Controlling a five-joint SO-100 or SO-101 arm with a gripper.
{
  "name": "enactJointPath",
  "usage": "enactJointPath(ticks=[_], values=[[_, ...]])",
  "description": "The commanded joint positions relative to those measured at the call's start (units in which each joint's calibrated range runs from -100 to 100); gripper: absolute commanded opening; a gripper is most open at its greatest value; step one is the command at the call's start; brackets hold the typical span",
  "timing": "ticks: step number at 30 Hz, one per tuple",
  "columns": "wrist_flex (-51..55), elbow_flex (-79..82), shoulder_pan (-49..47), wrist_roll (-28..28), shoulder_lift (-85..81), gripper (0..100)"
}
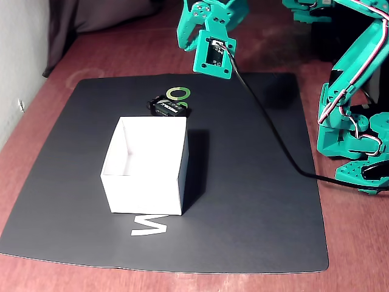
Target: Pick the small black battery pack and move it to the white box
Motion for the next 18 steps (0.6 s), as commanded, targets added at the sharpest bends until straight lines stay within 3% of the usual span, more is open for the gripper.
enactJointPath(ticks=[1,8,18], values=[[-1.0,-8.4,6.0,10.0,7.3,1],[-1.0,-10.3,12.7,25.8,14.7,2],[-6.9,-9.9,12.7,27.4,17.2,2]])
